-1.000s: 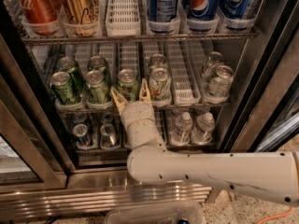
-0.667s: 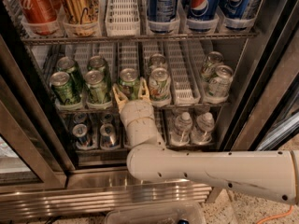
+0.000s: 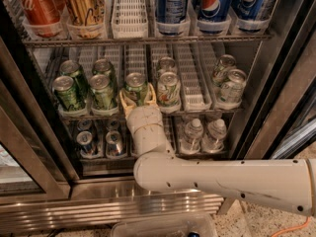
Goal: Pick green can from middle shelf of fridge
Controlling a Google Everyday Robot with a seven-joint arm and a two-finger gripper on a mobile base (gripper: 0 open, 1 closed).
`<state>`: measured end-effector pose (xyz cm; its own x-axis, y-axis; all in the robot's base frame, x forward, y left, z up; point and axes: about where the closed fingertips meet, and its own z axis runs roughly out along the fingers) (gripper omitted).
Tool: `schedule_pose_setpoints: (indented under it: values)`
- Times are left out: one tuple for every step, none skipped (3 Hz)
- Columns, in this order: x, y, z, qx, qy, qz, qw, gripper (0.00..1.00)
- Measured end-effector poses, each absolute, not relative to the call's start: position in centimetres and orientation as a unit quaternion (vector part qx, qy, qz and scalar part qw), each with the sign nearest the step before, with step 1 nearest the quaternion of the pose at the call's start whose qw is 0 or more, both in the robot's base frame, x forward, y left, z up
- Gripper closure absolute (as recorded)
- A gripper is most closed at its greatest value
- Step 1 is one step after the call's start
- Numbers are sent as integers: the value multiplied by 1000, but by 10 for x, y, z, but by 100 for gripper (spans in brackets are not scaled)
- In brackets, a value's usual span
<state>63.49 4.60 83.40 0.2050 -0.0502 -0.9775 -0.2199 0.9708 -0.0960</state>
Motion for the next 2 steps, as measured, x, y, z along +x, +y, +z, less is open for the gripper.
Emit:
schedule_pose_setpoints:
  values:
    - [634, 48, 840, -110, 620, 57, 775, 100]
    - [632, 50, 852, -113, 608, 58, 784, 100]
